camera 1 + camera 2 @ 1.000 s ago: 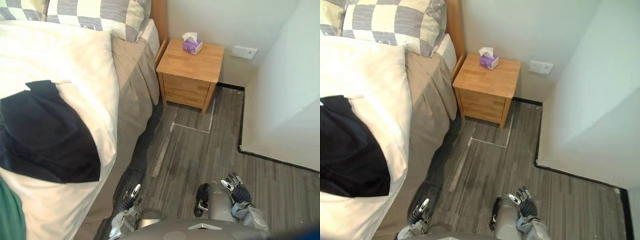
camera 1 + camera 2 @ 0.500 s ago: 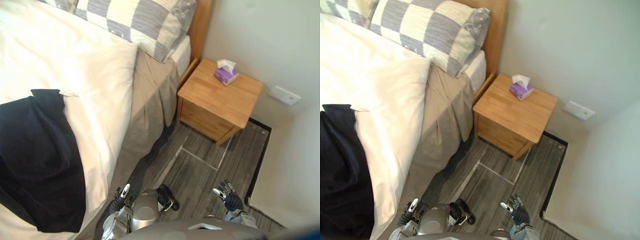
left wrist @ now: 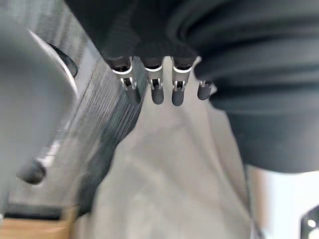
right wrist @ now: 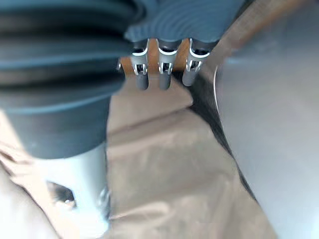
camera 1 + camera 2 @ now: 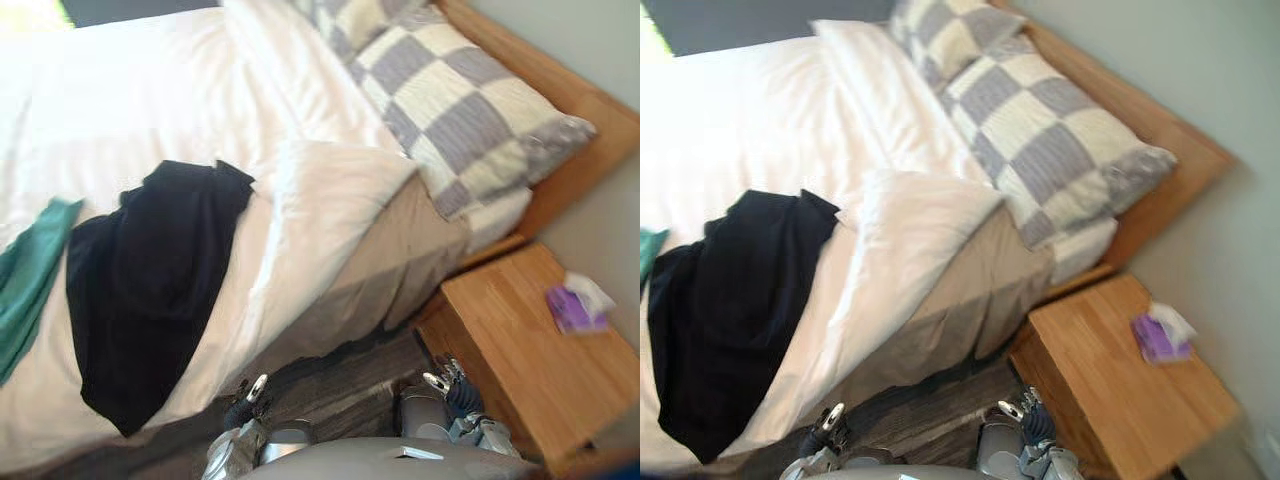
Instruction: Tidy the bed and pick cloth on bed and put in laundry
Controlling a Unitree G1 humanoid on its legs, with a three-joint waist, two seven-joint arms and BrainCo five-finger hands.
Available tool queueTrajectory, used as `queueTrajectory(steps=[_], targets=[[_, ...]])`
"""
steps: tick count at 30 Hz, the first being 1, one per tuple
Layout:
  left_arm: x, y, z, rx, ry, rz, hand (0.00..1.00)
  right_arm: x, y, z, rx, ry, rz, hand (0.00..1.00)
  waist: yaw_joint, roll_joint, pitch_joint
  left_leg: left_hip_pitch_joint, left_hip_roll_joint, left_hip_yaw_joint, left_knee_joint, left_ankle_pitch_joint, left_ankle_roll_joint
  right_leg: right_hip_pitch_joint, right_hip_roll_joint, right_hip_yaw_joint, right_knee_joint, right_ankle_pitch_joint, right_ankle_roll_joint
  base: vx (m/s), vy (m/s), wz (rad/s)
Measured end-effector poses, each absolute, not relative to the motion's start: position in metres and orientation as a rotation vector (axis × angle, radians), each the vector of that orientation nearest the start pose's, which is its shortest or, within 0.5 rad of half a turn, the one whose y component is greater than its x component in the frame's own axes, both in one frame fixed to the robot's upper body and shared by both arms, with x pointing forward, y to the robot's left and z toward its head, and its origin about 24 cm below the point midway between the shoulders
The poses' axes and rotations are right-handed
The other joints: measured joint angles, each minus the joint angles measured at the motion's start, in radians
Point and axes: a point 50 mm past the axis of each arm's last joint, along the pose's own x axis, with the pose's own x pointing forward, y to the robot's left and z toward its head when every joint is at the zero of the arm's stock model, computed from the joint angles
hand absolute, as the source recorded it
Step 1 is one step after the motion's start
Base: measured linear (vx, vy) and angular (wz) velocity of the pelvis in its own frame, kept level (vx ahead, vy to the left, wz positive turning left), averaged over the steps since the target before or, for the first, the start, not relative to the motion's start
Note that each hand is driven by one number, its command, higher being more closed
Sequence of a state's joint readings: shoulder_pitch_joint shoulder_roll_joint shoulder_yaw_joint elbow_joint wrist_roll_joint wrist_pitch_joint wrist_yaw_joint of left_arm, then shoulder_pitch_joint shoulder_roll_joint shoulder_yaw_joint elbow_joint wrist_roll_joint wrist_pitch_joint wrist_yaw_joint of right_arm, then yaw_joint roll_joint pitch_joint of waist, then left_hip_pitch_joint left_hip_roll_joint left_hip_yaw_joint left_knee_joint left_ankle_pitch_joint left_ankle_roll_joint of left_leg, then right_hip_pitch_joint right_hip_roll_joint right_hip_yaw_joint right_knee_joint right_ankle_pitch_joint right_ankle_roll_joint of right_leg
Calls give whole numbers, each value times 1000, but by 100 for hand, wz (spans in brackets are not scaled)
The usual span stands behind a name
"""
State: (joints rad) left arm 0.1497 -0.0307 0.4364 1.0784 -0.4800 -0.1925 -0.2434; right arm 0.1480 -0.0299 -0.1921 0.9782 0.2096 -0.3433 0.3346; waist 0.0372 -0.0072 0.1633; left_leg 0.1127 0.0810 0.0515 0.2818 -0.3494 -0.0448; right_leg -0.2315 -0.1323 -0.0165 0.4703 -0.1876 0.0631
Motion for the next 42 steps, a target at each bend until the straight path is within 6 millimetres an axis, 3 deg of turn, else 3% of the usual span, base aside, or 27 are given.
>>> queueTrajectory(steps=[2,4,8,12,16,18,19,21,22,24,25,29,32,35,39,42], targets=[[62,190,-163,-713,811,584,0,111,-193,-139,278,705,-74,0,5,35,-6,1,35,-31,-25,8,-31,-2,16,-49,29,-42,-21,267,-286,57],[59,189,-163,-730,804,615,0,113,-195,-140,276,714,-90,0,5,39,-9,10,59,-35,-74,57,-48,2,23,-92,28,-60,-40,222,-269,58],[64,194,-160,-729,775,619,0,103,-191,-147,344,772,-184,0,-20,8,-4,4,93,89,-98,177,-53,102,-18,-237,-34,-64,-50,126,-192,93],[67,193,-160,-709,795,585,0,87,-199,-150,429,766,-413,0,-21,1,-23,-23,107,332,-86,192,-49,174,-64,-369,-61,-64,-48,46,-22,113],[55,200,-161,-685,813,618,0,86,-209,-146,492,683,-605,0,-14,-15,-34,-10,86,331,-164,215,-57,190,-59,-368,-122,-33,-22,-32,86,21],[49,202,-161,-677,823,630,0,78,-228,-141,479,628,-741,0,-10,-26,-42,14,76,346,-210,237,-56,211,-51,-364,-164,-9,-17,-67,85,-7],[44,204,-162,-661,853,624,0,75,-250,-131,439,544,-854,0,1,-27,-65,23,71,353,-247,244,-57,217,-42,-358,-196,2,-14,-68,83,-7],[42,210,-163,-626,893,599,0,76,-275,-117,370,454,-927,0,-3,-33,-77,35,62,353,-282,261,-54,223,-41,-358,-215,13,-12,-79,66,-1],[40,212,-163,-591,939,569,0,82,-304,-96,284,346,-959,0,-6,-34,-81,46,55,353,-312,275,-50,226,-39,-356,-228,23,-10,-102,50,1],[35,217,-163,-540,987,537,0,96,-331,-69,197,223,-950,0,-20,-33,-87,45,50,352,-335,289,-47,225,-34,-351,-247,33,-9,-102,36,-1],[27,221,-164,-479,1050,511,0,117,-352,-39,100,109,-898,0,-27,-30,-90,45,48,352,-355,299,-45,222,-23,-344,-271,51,-10,-90,23,-9],[11,236,-163,-306,1193,468,0,168,-369,19,-68,-71,-734,0,-41,-30,-91,43,50,353,-372,314,-47,221,-7,-335,-304,75,-14,-48,3,-7],[8,241,-163,-7,1322,326,0,207,-356,46,-169,-103,-542,0,-48,-22,-95,42,48,353,-372,316,-45,221,-3,-331,-312,83,-14,11,3,-1],[10,246,-162,239,1409,167,0,243,-325,52,-282,-55,-323,0,-50,-11,-95,42,40,352,-372,317,-44,222,3,-328,-313,87,-16,45,-1,-4],[13,245,-163,234,1448,164,0,275,-289,54,-418,-7,-140,0,-45,-6,-92,43,37,345,-372,318,-43,222,1,-329,-318,91,-17,42,-1,2],[12,245,-163,220,1450,179,0,300,-269,69,-446,-29,-71,0,-45,-7,-85,40,30,313,-367,324,-34,249,-7,-353,-336,96,-14,25,-2,22]])
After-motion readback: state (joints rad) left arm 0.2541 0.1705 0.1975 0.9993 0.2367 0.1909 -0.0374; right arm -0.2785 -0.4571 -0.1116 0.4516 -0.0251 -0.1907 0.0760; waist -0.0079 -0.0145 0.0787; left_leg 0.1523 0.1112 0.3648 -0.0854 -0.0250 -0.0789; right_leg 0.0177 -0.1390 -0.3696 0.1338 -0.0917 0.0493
